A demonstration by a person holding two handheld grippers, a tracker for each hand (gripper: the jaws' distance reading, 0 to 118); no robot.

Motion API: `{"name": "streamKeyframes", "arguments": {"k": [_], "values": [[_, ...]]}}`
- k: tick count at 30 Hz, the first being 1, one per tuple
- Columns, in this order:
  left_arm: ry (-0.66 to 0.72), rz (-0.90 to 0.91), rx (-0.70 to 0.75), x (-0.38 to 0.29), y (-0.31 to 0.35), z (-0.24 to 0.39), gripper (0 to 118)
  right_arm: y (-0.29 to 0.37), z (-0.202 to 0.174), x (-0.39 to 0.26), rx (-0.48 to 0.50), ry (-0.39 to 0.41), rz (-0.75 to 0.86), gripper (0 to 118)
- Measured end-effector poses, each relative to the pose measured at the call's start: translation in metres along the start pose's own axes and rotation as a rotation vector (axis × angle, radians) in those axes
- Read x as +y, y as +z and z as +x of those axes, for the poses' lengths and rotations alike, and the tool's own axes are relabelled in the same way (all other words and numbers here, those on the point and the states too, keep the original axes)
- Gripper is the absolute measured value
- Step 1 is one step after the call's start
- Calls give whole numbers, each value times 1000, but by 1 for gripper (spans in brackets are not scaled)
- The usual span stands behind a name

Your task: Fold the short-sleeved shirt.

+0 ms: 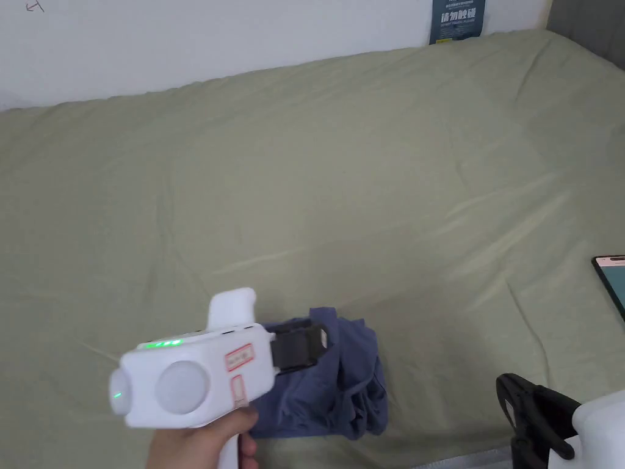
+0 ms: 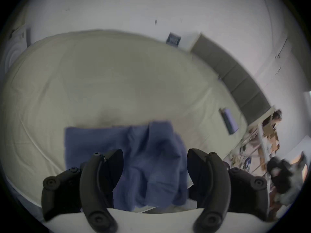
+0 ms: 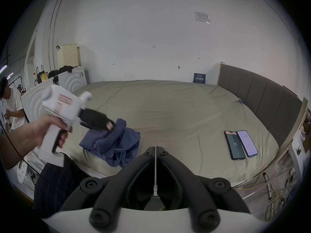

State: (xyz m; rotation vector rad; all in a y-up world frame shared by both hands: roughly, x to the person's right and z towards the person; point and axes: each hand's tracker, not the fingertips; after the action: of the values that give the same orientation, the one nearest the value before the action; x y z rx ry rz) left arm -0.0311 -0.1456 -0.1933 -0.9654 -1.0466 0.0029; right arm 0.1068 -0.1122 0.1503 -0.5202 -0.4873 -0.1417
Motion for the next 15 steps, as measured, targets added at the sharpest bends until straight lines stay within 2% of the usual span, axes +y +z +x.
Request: {"name": "streamKeyframes", "arguments": {"k": [2, 6, 7, 8, 9, 12, 15], "values": [[64, 82, -19, 1, 16, -12, 82, -3, 0, -3, 9, -20, -6, 3], [107, -1, 51, -10, -1, -26, 80, -9, -3, -8, 25, -48, -37, 3], [129, -36, -8, -16, -10, -24, 64, -9, -3, -8, 29, -53, -42, 3], [147, -76, -51, -25, -27, -16, 39, -9, -4, -9, 33, -60, -45, 3], [152, -117, -15, -36, -44, -8, 21, -10, -4, -9, 36, -66, -49, 3], [147, -214, -48, -63, -88, 18, 20, -12, -3, -7, 21, -68, -60, 3], [136, -160, -30, -66, -105, 33, 20, -15, -1, -3, 15, -64, -70, 3]]}}
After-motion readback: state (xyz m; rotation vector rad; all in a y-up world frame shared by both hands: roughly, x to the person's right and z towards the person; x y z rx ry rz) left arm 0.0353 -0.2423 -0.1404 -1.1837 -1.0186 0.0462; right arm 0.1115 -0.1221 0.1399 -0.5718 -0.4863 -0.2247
